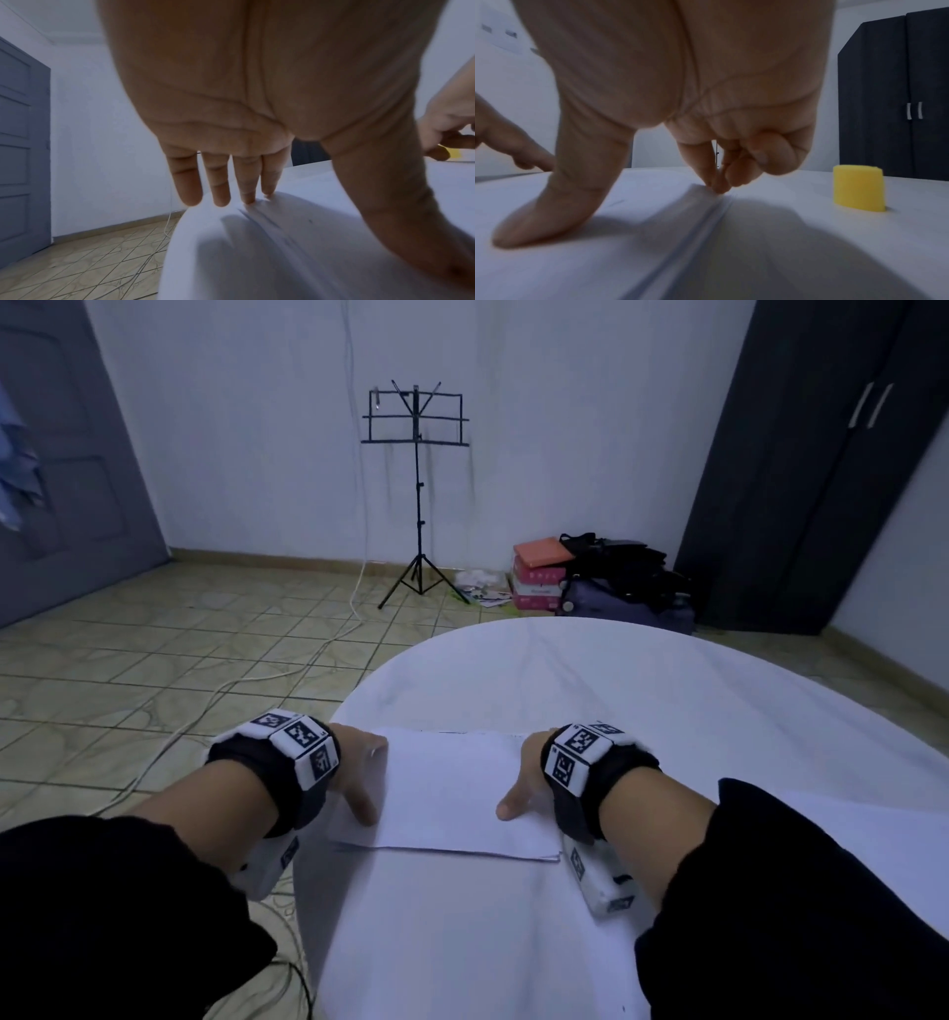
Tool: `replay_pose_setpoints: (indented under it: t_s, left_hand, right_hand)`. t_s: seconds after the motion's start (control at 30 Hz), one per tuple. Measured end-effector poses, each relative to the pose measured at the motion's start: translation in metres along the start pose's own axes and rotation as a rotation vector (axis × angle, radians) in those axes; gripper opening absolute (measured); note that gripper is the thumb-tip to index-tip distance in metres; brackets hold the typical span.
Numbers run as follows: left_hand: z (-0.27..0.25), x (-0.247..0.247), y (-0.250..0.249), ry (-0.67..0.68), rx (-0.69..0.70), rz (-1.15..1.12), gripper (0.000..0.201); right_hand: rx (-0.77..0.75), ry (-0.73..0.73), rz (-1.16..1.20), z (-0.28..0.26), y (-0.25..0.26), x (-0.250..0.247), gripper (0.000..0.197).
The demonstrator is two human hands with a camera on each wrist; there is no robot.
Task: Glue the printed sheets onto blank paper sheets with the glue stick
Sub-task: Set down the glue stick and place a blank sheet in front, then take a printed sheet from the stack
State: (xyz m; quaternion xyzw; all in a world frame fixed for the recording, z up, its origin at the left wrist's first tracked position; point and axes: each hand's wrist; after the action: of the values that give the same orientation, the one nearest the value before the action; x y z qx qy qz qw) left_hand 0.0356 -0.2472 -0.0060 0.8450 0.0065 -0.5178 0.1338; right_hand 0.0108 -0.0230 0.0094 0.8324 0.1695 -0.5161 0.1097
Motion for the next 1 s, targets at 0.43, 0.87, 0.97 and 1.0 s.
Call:
replay_pose_setpoints:
  t_s: [0.43, 0.87, 0.97, 1.0]
  left_hand:
    - [-0.018, 0.007, -0.007, -0.068, -0.146, -0.176, 0.131]
    - [-0.103, 0.008, -0.034, -0.231, -0.066, -1.199, 0.054]
    - [-0.120, 0.011, -0.055, -0.132, -0.005, -1.268, 0.075]
    - [-0.124, 0.013, -0.064, -0.075, 0.001, -1.272, 0.067]
  right_hand:
    - [0.054, -0.207, 0.700, -0.033, 0.007, -0.001, 0.074]
    - [-0.134, -0.651, 1.276, -0.127, -0.027, 0.028, 0.084]
    - [-0.136, -0.663, 1.398, -0.153, -0.051, 0.042, 0.046]
    - [-0.149, -0.663, 1.440, -0.161, -0.057, 0.046, 0.037]
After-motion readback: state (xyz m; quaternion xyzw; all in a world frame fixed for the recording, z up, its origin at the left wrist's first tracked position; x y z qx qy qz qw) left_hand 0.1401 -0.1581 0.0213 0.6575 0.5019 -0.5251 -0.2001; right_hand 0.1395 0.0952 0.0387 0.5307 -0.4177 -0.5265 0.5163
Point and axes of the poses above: each hand's wrist, its own z-axis towards the middle knuckle, its own x-axis out of the palm, y = z × x, and after that the axes turned 10 degrees about -x, right-handed
